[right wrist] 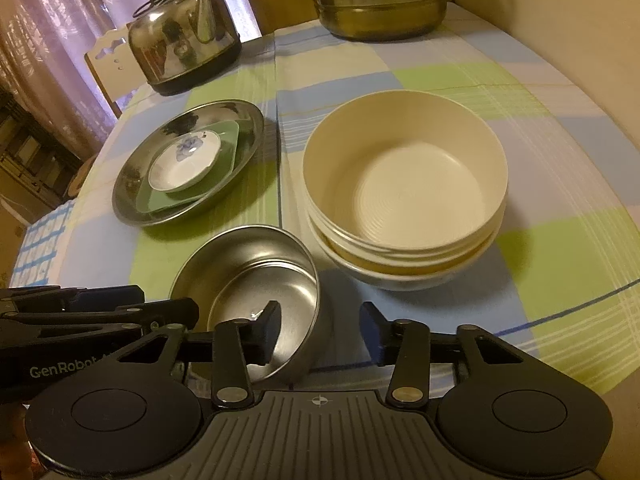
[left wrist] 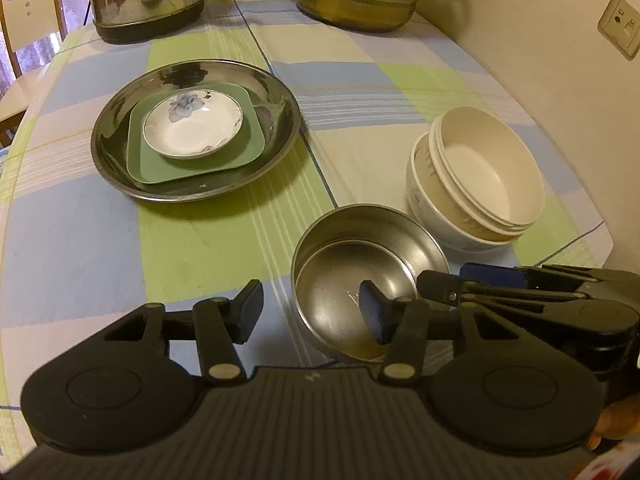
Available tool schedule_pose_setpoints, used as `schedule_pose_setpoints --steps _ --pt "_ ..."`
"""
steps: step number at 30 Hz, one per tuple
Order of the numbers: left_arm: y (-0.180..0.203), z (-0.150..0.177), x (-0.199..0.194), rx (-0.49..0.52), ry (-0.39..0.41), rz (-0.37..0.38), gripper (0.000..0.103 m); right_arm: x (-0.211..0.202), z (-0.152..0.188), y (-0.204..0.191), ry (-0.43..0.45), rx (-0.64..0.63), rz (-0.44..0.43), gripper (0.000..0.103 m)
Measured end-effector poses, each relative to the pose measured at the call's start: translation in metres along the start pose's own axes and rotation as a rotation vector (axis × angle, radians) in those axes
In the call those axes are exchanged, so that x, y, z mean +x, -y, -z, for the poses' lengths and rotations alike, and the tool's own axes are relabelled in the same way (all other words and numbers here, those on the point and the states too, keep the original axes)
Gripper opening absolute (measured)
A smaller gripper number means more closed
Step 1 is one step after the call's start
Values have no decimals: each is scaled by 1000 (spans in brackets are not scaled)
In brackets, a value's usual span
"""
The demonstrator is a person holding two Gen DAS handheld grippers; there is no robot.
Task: Organize plates and bowls
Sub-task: 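Move the left gripper forward to the rim of the steel bowl, then close the left gripper on the rim of the steel bowl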
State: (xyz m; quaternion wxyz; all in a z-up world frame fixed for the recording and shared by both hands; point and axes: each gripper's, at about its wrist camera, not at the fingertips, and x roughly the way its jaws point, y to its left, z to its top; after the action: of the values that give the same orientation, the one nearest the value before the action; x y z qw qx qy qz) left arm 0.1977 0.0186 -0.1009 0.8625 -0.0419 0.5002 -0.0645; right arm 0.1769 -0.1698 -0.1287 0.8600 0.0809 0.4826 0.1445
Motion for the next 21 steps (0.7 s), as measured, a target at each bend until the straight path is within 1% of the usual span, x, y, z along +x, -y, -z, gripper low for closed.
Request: schedule_pose_setpoints --steps 7,13,15,17,19,21 --pt "-1 -2 10 4 -17 -3 44 9 -2 -1 -10 -7 10 35" --pt "-2 -2 14 4 -25 3 37 13 -1 -3 -16 -18 16 31" --pt "-3 -2 15 6 -27 7 34 14 -1 -4 -19 -20 17 26" --pt "-3 -1 15 9 -28 12 33 15 -2 -4 -25 -23 18 23" --pt "-2 -1 16 14 -28 19 28 16 -2 -5 -30 -25 12 19" --pt "-2 -1 16 22 -29 26 21 17 -2 -7 -32 -33 11 15"
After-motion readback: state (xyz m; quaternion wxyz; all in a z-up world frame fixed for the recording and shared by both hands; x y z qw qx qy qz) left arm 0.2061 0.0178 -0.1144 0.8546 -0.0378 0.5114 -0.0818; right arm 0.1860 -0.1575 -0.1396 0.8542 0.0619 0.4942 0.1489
